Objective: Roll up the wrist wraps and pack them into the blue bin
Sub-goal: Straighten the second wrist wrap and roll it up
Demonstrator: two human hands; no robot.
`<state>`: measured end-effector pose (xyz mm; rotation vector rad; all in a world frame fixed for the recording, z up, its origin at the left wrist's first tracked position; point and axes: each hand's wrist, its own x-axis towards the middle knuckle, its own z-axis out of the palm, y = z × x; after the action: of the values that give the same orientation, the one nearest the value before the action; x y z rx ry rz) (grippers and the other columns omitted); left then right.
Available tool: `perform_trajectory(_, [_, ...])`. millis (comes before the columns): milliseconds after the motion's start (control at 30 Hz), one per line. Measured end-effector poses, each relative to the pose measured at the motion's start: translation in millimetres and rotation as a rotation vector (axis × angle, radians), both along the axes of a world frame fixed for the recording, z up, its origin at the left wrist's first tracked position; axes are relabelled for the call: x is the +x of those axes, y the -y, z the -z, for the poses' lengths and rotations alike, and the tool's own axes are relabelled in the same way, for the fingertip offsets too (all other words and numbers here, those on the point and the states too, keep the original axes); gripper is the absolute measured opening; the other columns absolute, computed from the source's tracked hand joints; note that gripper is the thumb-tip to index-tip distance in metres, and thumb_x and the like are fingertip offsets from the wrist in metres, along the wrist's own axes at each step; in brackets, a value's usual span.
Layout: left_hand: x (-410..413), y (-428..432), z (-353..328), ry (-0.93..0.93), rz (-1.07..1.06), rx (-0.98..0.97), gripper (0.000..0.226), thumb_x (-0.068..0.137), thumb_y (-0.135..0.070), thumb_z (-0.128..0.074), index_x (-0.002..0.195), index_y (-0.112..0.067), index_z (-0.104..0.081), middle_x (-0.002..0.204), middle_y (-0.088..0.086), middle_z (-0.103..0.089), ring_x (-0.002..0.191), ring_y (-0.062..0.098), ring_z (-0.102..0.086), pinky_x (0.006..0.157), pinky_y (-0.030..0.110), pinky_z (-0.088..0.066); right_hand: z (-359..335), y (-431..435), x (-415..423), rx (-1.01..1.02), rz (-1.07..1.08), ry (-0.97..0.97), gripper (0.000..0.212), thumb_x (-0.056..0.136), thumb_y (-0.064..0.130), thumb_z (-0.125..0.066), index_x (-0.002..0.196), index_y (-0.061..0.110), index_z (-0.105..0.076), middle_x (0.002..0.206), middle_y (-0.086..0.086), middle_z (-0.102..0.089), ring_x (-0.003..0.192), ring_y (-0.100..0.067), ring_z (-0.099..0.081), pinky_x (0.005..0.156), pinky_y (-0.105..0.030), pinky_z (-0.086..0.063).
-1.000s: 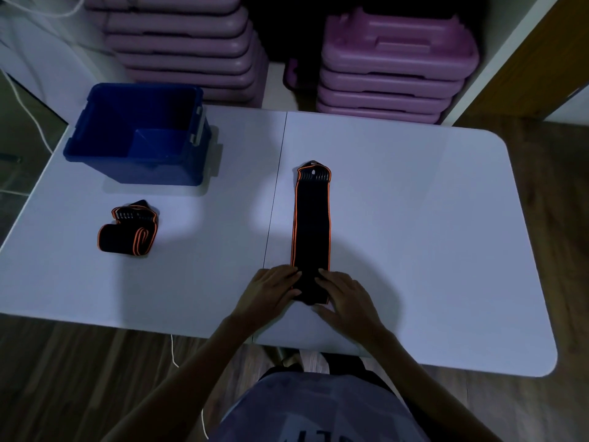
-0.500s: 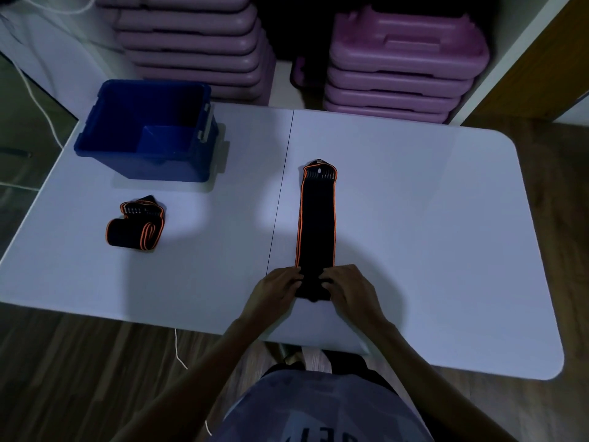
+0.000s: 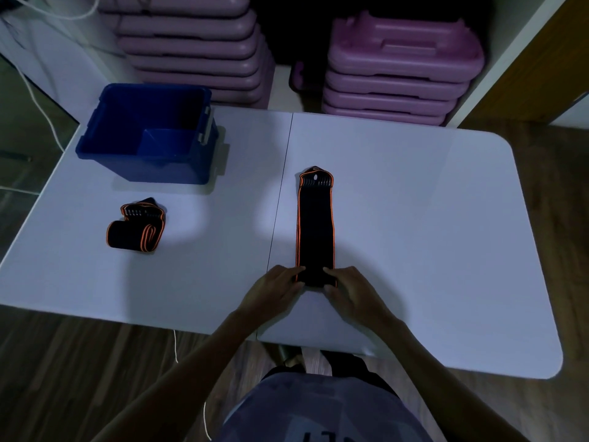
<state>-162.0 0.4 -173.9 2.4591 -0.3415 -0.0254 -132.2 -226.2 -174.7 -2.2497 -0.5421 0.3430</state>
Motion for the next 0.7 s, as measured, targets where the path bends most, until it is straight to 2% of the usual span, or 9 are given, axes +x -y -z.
perform_trajectory(67, [3.9,7.5,-3.4,-0.120,-0.108,-0.073,0.037,0.095,-0.033,-0.041,0.121,-0.010,-0.056,0.105,0.012,-0.065,0.098,0.024,-0.058,0.083,0.026,-0.044,-0.8,-4.1,4.1,0.018,0.042,-0.082,0.053,0.092,0.053,-0.039,0.130,0.020,-0.054,0.112,0.004,-0.062,0.106,-0.010,-0.052,0.089,-0.024,-0.042])
perform_trajectory(167, [12.1,15.5,-4.0,-0.200,-0.250,-0.116,0.027,0.095,-0.027,-0.045,0.104,-0.006,-0.060,0.095,0.010,-0.054,0.090,0.020,-0.050,0.081,0.029,-0.042,0.3,-14.7,12.4,0.022,0.127,-0.095,0.049,0.093,0.048,-0.039,0.124,0.016,-0.060,0.106,0.001,-0.061,0.104,-0.015,-0.053,0.086,-0.017,-0.038])
perform_trajectory(233, [16.7,20.7,-4.4,-0.256,-0.354,-0.136,0.025,0.094,-0.026,-0.048,0.091,-0.004,-0.060,0.092,0.006,-0.047,0.088,0.017,-0.045,0.078,0.029,-0.039,-1.1,-20.9,19.4,0.039,0.198,-0.099,0.037,0.095,0.036,-0.047,0.117,0.012,-0.064,0.103,-0.001,-0.059,0.100,-0.018,-0.056,0.086,-0.024,-0.042])
perform_trajectory(300, [21.2,26.0,-5.6,-0.294,-0.434,-0.157,0.023,0.093,-0.024,-0.051,0.085,-0.004,-0.059,0.093,0.009,-0.049,0.092,0.022,-0.047,0.074,0.024,-0.033,-4.6,-24.4,25.4,0.054,0.255,-0.114,0.026,0.095,0.027,-0.052,0.113,0.013,-0.065,0.101,0.000,-0.060,0.097,-0.018,-0.059,0.084,-0.030,-0.047])
perform_trajectory(367, [24.0,29.4,-8.8,-0.289,-0.475,-0.182,0.019,0.091,-0.024,-0.053,0.099,-0.007,-0.059,0.103,0.012,-0.055,0.101,0.024,-0.050,0.077,0.025,-0.034,-9.8,-25.0,28.3,0.066,0.288,-0.103,0.022,0.093,0.028,-0.056,0.111,0.018,-0.062,0.098,0.003,-0.065,0.089,-0.015,-0.062,0.077,-0.031,-0.051])
perform_trajectory(433, [21.5,29.2,-13.8,-0.259,-0.447,-0.210,0.028,0.090,-0.023,-0.053,0.118,-0.015,-0.053,0.116,0.009,-0.055,0.107,0.022,-0.050,0.082,0.030,-0.042,-13.7,-23.7,28.0,0.045,0.290,-0.087,0.020,0.092,0.032,-0.057,0.110,0.023,-0.057,0.091,0.007,-0.066,0.080,-0.012,-0.063,0.070,-0.030,-0.050])
perform_trajectory(567, [9.4,19.4,-14.2,-0.169,-0.184,-0.046,0.052,0.085,-0.024,-0.061,0.134,-0.018,-0.044,0.127,0.008,-0.054,0.115,0.023,-0.048,0.089,0.031,-0.044,-13.7,-21.0,24.4,0.026,0.299,-0.076,0.008,0.093,0.028,-0.055,0.100,0.027,-0.056,0.084,0.011,-0.066,0.076,-0.010,-0.063,0.066,-0.033,-0.050])
perform_trajectory(633, [9.0,13.0,-12.3,-0.145,-0.080,0.061,0.063,0.080,-0.027,-0.067,0.137,-0.017,-0.041,0.125,0.010,-0.056,0.111,0.026,-0.051,0.088,0.035,-0.049,-10.0,-18.1,20.3,0.050,0.311,-0.076,0.010,0.093,0.026,-0.054,0.101,0.026,-0.059,0.087,0.011,-0.068,0.079,-0.008,-0.064,0.070,-0.035,-0.053])
perform_trajectory(700, [12.7,9.2,-11.9,-0.110,-0.056,0.071,0.053,0.082,-0.023,-0.057,0.133,-0.014,-0.046,0.113,0.011,-0.061,0.100,0.027,-0.057,0.079,0.038,-0.054,-6.2,-13.2,15.3,0.050,0.282,-0.070,0.019,0.095,0.029,-0.051,0.109,0.025,-0.062,0.097,0.011,-0.068,0.086,-0.006,-0.063,0.075,-0.033,-0.053])
